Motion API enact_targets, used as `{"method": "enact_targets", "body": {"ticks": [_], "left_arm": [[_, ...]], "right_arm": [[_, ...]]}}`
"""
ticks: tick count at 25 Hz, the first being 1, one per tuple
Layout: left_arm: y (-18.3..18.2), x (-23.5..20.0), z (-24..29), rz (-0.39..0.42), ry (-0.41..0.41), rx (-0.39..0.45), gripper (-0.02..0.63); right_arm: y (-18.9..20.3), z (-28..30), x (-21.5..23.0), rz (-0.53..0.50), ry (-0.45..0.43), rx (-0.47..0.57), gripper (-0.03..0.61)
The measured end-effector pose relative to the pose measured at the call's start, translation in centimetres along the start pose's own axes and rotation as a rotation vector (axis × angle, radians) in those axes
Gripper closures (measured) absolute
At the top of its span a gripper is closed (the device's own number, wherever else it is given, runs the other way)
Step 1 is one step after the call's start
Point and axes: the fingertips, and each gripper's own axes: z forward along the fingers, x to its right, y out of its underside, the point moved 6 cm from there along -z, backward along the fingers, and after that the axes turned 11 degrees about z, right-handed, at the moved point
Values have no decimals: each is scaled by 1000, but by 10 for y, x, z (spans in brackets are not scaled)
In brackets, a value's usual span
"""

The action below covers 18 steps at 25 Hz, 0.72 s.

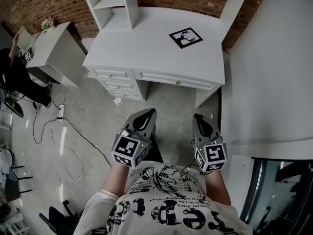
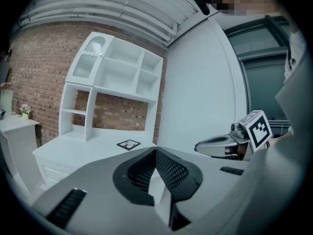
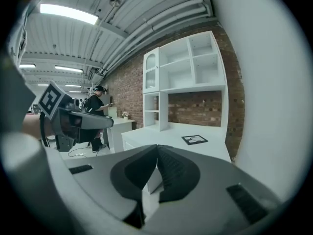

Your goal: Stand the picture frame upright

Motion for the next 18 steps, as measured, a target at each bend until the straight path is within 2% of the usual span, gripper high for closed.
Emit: {"method": "enact_targets", "body": {"ticks": [6,11,18], "left_arm": [[-15,-101,63,14,58,-2,607],[-28,-187,119,24,103,5,607],[-33,-267,178,32,131,-1,607]], "right_arm": [[-42,105,-4,-26,14,-13,571],[-76,193,2,1,53,-22,571],[-108,274,17,3,111,-21,571]]}}
